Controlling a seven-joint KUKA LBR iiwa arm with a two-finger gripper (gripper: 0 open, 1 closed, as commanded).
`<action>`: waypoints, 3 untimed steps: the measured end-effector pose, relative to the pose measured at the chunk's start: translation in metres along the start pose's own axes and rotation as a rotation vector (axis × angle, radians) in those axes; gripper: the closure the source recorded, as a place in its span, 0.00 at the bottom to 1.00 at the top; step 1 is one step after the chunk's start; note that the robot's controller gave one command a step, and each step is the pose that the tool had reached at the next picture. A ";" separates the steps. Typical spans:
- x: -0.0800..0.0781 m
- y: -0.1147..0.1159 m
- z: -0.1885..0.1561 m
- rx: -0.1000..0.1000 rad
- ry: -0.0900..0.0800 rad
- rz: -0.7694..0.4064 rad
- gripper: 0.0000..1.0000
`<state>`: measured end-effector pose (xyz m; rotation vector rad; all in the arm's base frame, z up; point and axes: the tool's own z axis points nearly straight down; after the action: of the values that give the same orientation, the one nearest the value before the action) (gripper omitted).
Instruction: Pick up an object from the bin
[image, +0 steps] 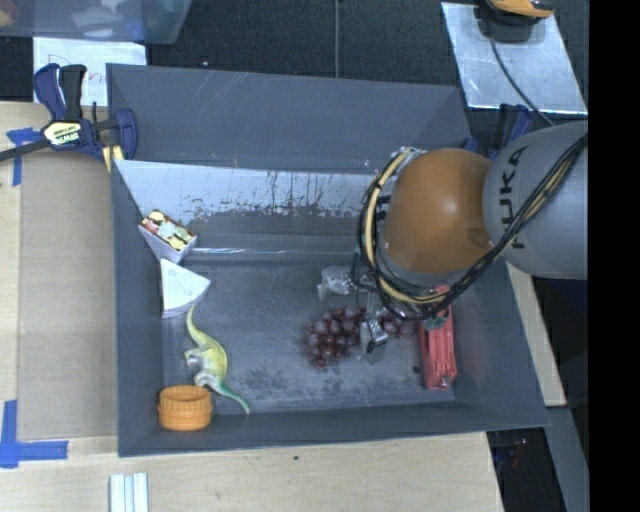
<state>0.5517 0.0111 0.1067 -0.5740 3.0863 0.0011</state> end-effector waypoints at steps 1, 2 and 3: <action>-0.005 -0.034 0.034 0.002 -0.008 -0.173 0.00; -0.018 -0.028 0.035 0.004 -0.011 -0.112 1.00; -0.018 -0.028 0.035 0.004 -0.011 -0.111 1.00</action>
Offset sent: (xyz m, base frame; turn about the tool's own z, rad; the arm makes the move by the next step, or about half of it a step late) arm 0.0249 -0.0186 -0.0367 -0.1144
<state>0.5790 -0.0082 0.0722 -0.7413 3.0381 -0.0021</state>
